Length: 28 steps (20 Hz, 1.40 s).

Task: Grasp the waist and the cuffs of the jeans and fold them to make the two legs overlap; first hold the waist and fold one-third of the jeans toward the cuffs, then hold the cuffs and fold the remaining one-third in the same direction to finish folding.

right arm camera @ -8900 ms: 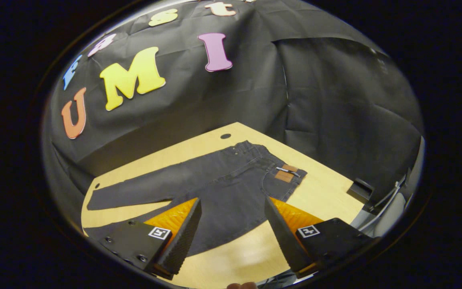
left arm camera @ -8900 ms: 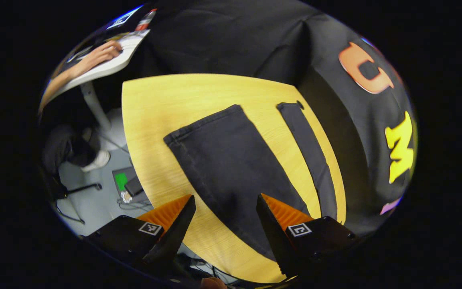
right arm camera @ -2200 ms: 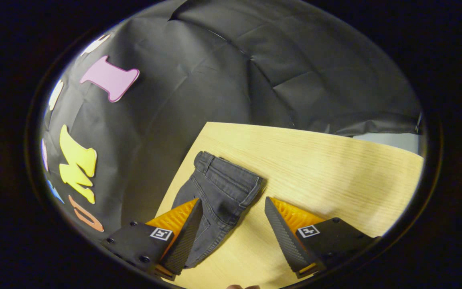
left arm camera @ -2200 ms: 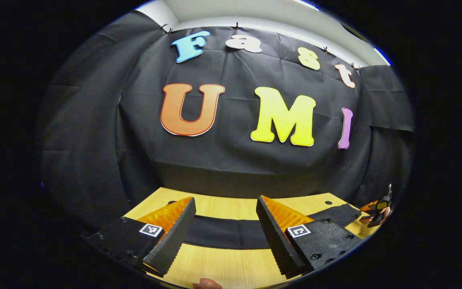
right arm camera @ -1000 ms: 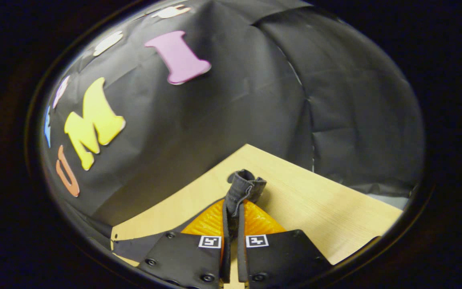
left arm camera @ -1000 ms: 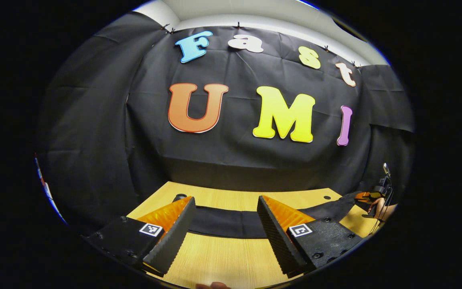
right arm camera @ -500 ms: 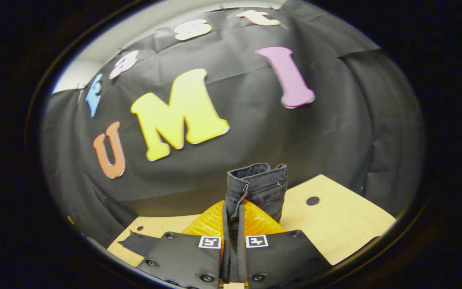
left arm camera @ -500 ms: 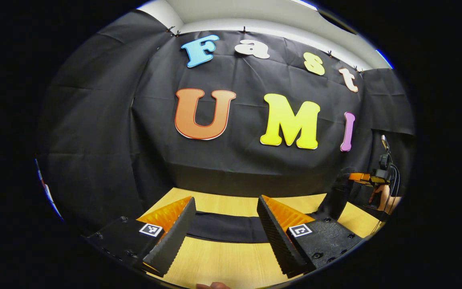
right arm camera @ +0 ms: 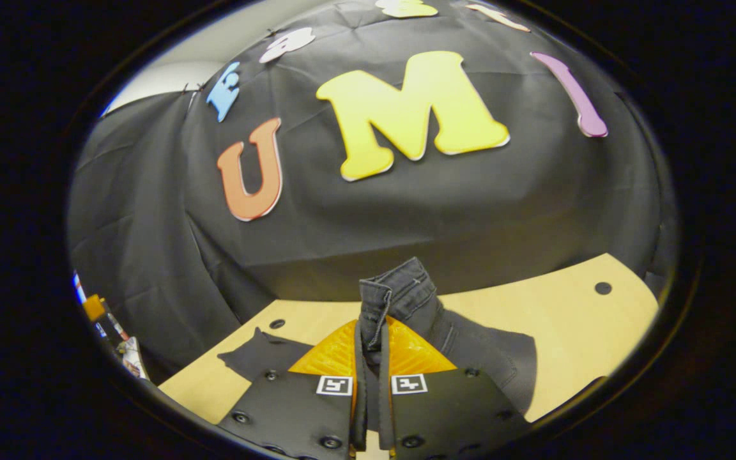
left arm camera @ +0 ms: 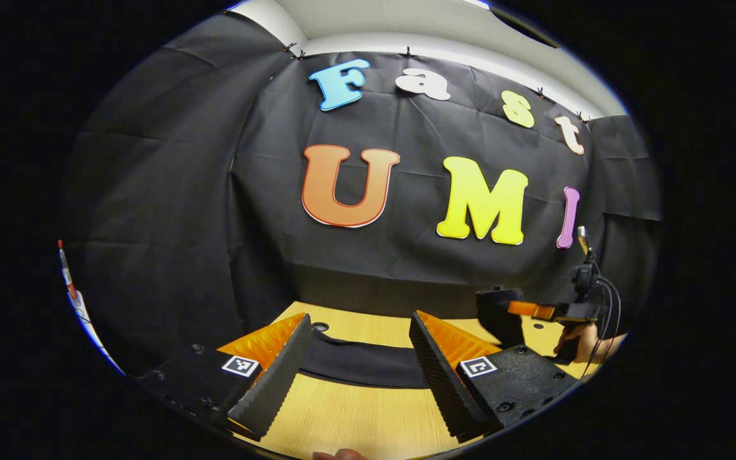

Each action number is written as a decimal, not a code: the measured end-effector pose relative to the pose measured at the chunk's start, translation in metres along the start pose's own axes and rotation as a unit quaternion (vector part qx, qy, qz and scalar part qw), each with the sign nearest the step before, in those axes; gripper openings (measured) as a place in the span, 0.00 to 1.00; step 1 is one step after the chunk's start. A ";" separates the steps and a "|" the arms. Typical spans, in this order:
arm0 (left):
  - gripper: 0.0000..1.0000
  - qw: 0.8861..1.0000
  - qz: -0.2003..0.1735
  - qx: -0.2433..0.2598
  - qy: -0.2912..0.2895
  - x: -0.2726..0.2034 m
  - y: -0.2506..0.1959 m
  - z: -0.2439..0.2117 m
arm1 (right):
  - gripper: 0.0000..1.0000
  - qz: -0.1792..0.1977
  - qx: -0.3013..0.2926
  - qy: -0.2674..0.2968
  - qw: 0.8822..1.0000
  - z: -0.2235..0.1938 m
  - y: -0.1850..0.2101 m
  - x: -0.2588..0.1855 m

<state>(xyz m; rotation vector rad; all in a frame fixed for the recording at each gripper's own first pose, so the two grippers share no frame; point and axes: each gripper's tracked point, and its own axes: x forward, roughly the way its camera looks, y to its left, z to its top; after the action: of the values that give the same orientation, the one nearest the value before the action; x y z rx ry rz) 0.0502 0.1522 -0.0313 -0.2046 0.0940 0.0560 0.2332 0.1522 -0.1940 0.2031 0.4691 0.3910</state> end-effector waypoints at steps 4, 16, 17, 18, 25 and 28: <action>0.98 1.000 0.018 -0.013 -0.005 -0.003 0.017 0.004 | 0.08 -0.001 -0.007 0.056 0.998 -0.073 0.021 0.033; 0.98 0.999 0.030 -0.025 -0.002 -0.005 0.033 0.005 | 0.53 0.003 -0.040 0.119 0.992 -0.166 0.058 0.051; 0.98 0.999 0.031 -0.023 0.000 -0.004 0.033 0.003 | 0.68 0.005 -0.056 0.116 0.992 -0.165 0.065 0.050; 0.98 0.999 0.032 -0.022 0.004 -0.002 0.034 -0.002 | 0.83 0.008 -0.071 0.115 0.991 -0.164 0.070 0.045; 0.98 0.987 0.043 -0.112 0.110 0.034 0.039 -0.084 | 1.00 0.026 -0.113 0.046 0.992 -0.077 0.061 -0.029; 0.99 0.969 0.057 -0.180 0.160 0.059 0.044 -0.123 | 0.95 0.007 -0.109 0.011 0.994 -0.031 0.039 -0.079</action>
<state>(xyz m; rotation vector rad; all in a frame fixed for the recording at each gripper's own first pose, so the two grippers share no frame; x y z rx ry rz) 0.0957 0.1725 -0.1658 -0.5722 0.4202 0.1558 0.1410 0.1579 -0.1792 -0.0105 0.4440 0.4547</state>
